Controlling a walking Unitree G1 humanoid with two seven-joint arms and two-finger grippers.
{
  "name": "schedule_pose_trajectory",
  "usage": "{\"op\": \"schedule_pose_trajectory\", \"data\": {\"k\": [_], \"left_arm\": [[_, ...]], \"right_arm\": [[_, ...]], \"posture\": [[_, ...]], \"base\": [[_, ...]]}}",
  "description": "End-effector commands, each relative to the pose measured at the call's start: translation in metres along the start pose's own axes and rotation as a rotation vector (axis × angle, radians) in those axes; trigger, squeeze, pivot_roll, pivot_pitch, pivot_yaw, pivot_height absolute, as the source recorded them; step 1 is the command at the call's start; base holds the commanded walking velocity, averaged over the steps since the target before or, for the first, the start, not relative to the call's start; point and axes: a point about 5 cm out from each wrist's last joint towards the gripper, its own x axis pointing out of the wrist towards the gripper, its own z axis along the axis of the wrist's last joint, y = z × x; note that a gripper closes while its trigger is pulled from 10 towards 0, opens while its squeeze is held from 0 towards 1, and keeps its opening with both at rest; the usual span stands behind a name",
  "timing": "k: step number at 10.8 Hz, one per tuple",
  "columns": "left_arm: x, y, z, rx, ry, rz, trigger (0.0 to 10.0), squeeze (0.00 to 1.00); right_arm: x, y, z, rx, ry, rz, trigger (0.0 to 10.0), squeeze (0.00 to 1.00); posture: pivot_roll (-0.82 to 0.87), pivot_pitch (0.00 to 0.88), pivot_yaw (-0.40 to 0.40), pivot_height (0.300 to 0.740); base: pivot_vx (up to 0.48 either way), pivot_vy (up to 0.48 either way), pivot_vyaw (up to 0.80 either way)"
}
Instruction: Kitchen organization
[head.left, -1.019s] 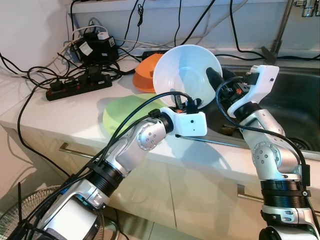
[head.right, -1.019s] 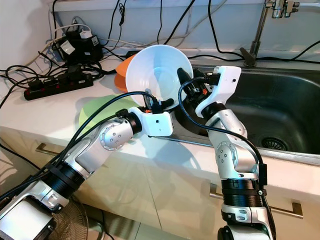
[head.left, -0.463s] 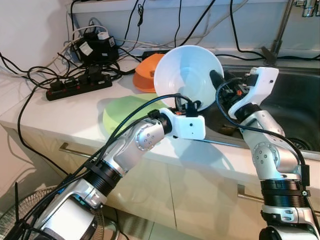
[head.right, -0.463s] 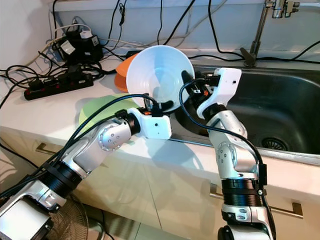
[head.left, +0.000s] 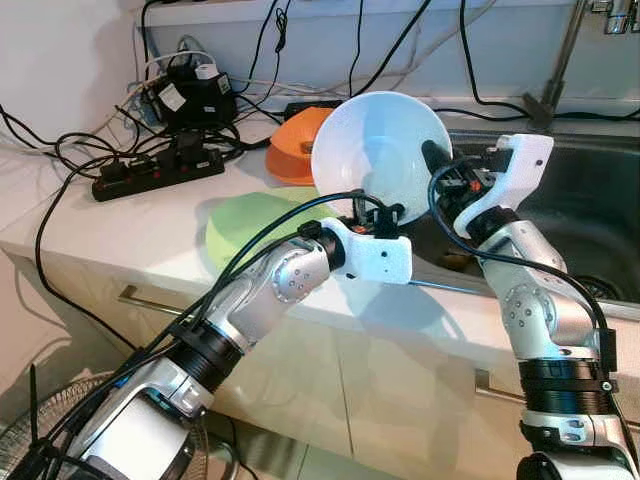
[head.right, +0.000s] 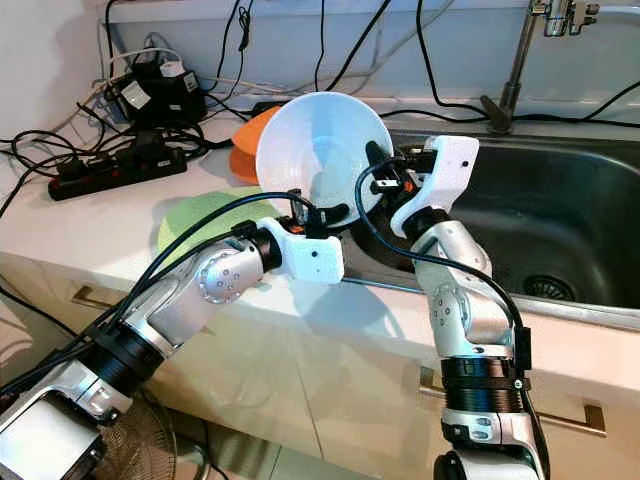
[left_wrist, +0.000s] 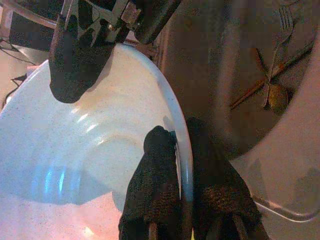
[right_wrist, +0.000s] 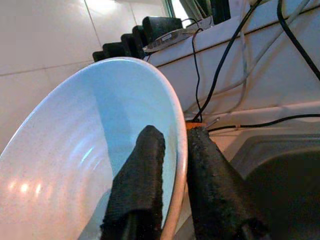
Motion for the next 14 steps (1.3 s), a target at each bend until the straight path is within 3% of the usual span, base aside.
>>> {"op": "schedule_pose_trajectory", "data": {"k": [1, 4, 5, 6, 9, 12, 13, 14], "left_arm": [[-0.003, 0.01, 0.002, 0.042, -0.02, 0.026, 10.0, 0.0], [-0.004, 0.009, 0.001, 0.063, -0.012, 0.03, 10.0, 0.0], [-0.004, 0.009, 0.0, 0.058, -0.01, 0.031, 10.0, 0.92], [-0.004, 0.008, 0.0, 0.046, -0.007, 0.032, 10.0, 1.0], [-0.004, 0.01, 0.0, 0.033, -0.006, 0.045, 10.0, 1.0], [-0.005, 0.011, -0.001, 0.022, -0.005, 0.059, 10.0, 1.0], [-0.005, 0.011, -0.001, 0.025, -0.003, 0.07, 10.0, 0.04], [-0.006, 0.011, -0.001, 0.013, -0.001, 0.083, 10.0, 0.0]], "right_arm": [[0.004, 0.001, 0.001, -0.006, 0.01, 0.013, 0.0, 0.0], [0.003, 0.004, -0.001, -0.009, 0.016, 0.03, 0.0, 0.0], [0.003, 0.004, -0.001, -0.01, 0.017, 0.029, 0.0, 0.0], [0.004, 0.003, 0.0, -0.014, 0.007, 0.021, 0.0, 0.0], [0.005, -0.007, 0.005, -0.011, -0.024, -0.067, 0.0, 0.0], [0.005, -0.036, 0.015, 0.029, -0.089, -0.289, 0.0, 0.0], [0.004, -0.045, 0.02, 0.032, -0.116, -0.352, 0.0, 0.0], [0.001, -0.058, 0.025, 0.034, -0.14, -0.444, 0.0, 0.0]], "posture": [[0.05, 0.0, 0.133, 0.74], [0.04, 0.0, 0.128, 0.74], [0.04, 0.0, 0.125, 0.74], [0.04, 0.0, 0.124, 0.74], [0.05, 0.0, 0.125, 0.74], [0.05, 0.0, 0.125, 0.74], [0.05, 0.0, 0.125, 0.74], [0.05, 0.0, 0.125, 0.74]], "base": [[0.0, 0.0, 0.0], [0.0, 0.0, 0.0], [0.0, 0.0, 0.0], [0.0, 0.0, 0.0], [0.0, 0.0, 0.0], [0.0, 0.0, 0.0], [0.0, 0.0, 0.0], [0.0, 0.0, 0.0]]}}
